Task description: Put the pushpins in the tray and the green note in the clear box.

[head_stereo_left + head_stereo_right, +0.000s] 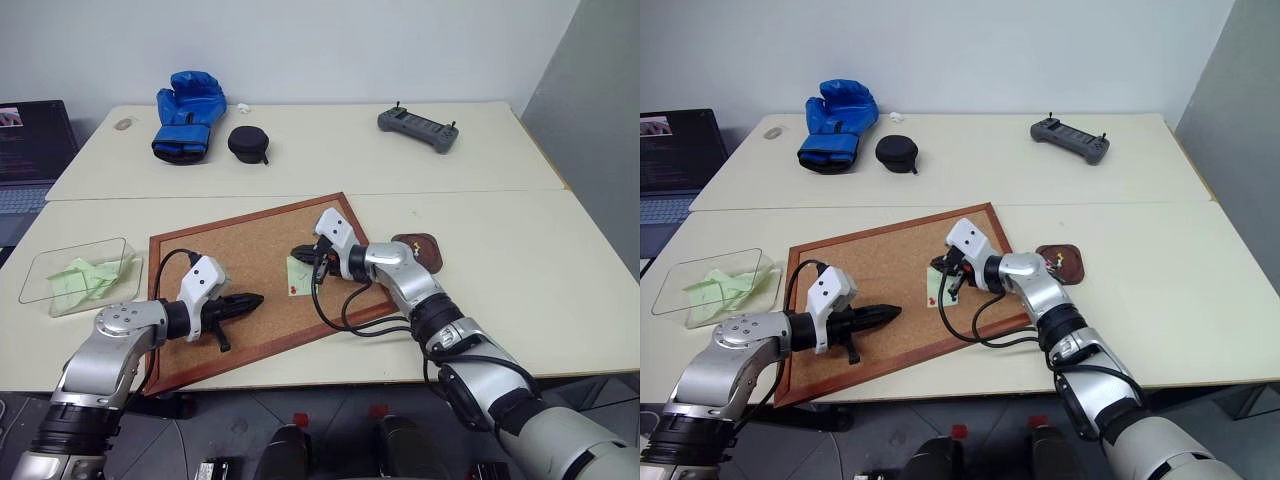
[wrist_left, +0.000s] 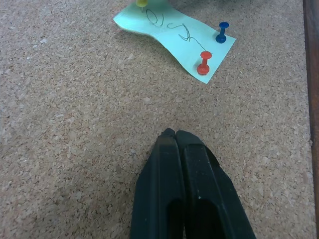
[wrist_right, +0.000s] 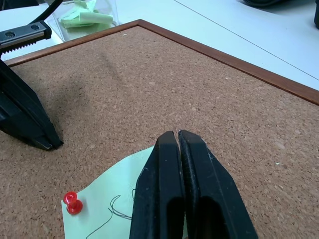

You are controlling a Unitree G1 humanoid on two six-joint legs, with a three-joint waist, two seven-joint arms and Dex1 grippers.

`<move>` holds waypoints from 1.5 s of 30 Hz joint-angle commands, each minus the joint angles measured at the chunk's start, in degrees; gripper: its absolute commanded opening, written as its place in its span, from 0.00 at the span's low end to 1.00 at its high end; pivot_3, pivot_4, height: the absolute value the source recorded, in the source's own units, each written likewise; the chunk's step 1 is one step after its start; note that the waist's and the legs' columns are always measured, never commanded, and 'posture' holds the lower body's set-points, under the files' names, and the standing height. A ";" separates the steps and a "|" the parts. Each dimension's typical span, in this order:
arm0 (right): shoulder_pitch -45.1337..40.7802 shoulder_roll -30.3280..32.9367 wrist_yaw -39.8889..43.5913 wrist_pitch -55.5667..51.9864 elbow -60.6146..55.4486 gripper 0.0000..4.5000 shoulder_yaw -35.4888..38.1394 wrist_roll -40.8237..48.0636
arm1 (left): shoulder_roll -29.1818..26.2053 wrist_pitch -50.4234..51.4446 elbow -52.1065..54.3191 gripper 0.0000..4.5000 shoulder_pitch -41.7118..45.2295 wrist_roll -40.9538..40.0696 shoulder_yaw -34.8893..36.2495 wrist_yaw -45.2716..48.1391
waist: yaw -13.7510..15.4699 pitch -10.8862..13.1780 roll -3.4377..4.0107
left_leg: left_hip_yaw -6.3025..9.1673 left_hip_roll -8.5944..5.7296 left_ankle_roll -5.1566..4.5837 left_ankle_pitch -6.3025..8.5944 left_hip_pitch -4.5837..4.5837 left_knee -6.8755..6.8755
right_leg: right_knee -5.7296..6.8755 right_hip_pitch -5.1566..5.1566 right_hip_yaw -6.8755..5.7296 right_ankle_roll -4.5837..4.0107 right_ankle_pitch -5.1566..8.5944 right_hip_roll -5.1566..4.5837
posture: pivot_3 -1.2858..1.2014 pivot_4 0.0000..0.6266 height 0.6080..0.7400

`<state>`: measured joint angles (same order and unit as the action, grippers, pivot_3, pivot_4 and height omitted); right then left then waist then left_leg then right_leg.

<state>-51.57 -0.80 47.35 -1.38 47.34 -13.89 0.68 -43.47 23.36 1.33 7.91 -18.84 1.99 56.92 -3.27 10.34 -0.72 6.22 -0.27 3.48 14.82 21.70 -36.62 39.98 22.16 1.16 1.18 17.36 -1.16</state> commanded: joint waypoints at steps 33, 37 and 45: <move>1.10 1.38 0.51 12.62 -2.09 0.01 -1.07 -2.03 | -0.31 1.56 -3.00 0.00 -0.12 2.43 -3.43 0.37 | 0.04 0.00 0.00 | 0.02 0.02 0.00 0.00 -0.03 -0.01 | 0.00 -0.06 -0.01 0.00 0.00 0.00 | 0.52 0.24 1.00; -0.18 -0.57 -0.02 -2.66 -3.18 0.01 4.30 4.21 | -0.21 1.57 -2.94 0.00 -0.07 2.44 -3.50 0.25 | 0.05 0.00 0.00 | 0.04 0.05 0.00 0.00 -0.04 -0.01 | 0.00 -0.07 -0.02 0.00 0.00 0.00 | 0.52 0.24 1.00; -0.94 -0.94 -0.95 -11.07 -5.96 0.01 6.21 6.47 | -0.16 1.49 -2.84 0.00 -0.13 2.50 -3.60 0.15 | 0.09 0.01 0.02 | 0.04 0.02 0.00 0.00 -0.03 0.00 | 0.00 -0.06 -0.02 0.00 0.00 -0.01 | 0.52 0.24 1.00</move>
<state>-50.76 -1.38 46.22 -11.42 44.39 -8.76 5.80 -43.48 23.36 0.35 9.32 -18.78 1.40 57.01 -3.19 10.35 -0.70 6.25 -0.25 3.48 14.82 21.67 -36.63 39.98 22.10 1.15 1.18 17.36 -1.17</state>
